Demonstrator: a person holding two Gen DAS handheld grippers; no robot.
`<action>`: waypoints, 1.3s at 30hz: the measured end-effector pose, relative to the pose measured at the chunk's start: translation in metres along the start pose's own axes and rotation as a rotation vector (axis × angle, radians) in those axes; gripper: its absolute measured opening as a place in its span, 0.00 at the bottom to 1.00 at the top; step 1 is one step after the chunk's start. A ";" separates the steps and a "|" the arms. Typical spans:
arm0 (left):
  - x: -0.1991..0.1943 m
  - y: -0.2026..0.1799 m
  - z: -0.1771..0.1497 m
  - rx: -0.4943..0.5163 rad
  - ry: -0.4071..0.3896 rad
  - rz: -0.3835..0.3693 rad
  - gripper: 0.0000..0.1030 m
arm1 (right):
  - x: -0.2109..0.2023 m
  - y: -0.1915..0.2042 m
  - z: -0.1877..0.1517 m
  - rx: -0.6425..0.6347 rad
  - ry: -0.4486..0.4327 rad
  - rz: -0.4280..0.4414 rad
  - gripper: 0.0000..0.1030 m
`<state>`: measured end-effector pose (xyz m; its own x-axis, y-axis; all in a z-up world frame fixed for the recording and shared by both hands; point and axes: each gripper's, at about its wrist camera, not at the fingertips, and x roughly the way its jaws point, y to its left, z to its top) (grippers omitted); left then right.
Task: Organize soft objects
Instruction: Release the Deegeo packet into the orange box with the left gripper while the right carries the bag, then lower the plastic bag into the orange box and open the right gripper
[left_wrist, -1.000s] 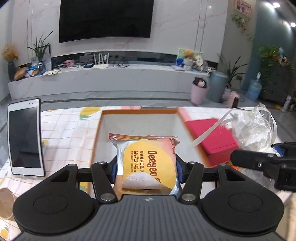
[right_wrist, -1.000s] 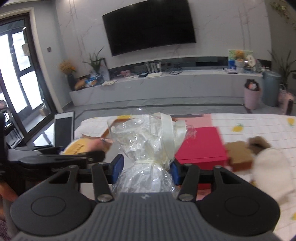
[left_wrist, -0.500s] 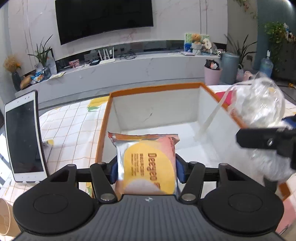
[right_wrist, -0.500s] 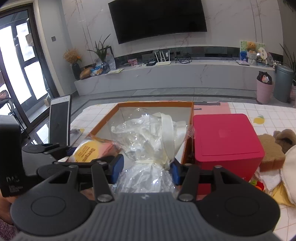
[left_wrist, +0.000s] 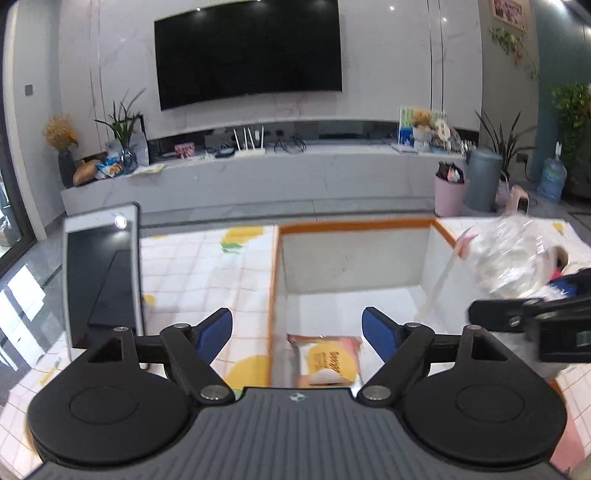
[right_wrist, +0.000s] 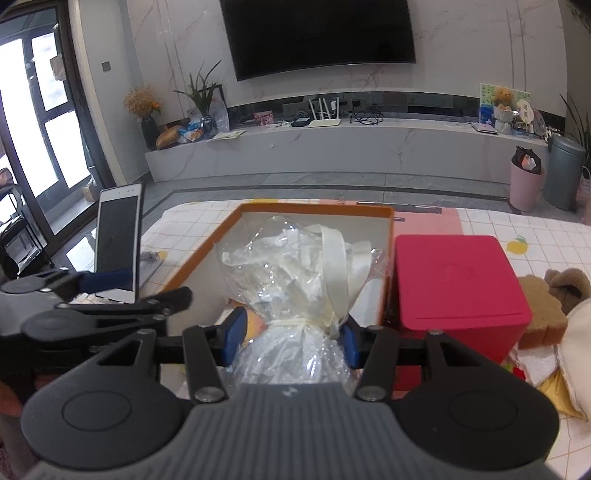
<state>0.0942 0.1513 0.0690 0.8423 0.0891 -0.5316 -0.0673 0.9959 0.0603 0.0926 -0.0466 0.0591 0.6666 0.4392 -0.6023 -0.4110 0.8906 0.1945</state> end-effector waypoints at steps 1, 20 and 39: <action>-0.004 0.004 0.002 -0.004 -0.010 0.002 0.92 | 0.003 0.006 0.002 -0.008 0.009 0.002 0.50; 0.026 0.046 -0.007 -0.119 0.070 -0.049 0.92 | 0.130 0.037 -0.009 0.058 0.417 -0.232 0.51; 0.036 0.050 -0.016 -0.128 0.144 -0.036 0.92 | 0.117 0.062 -0.005 -0.108 0.369 -0.135 0.93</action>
<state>0.1125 0.2042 0.0400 0.7608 0.0453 -0.6474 -0.1135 0.9915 -0.0641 0.1419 0.0600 -0.0034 0.4590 0.2301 -0.8581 -0.4110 0.9113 0.0245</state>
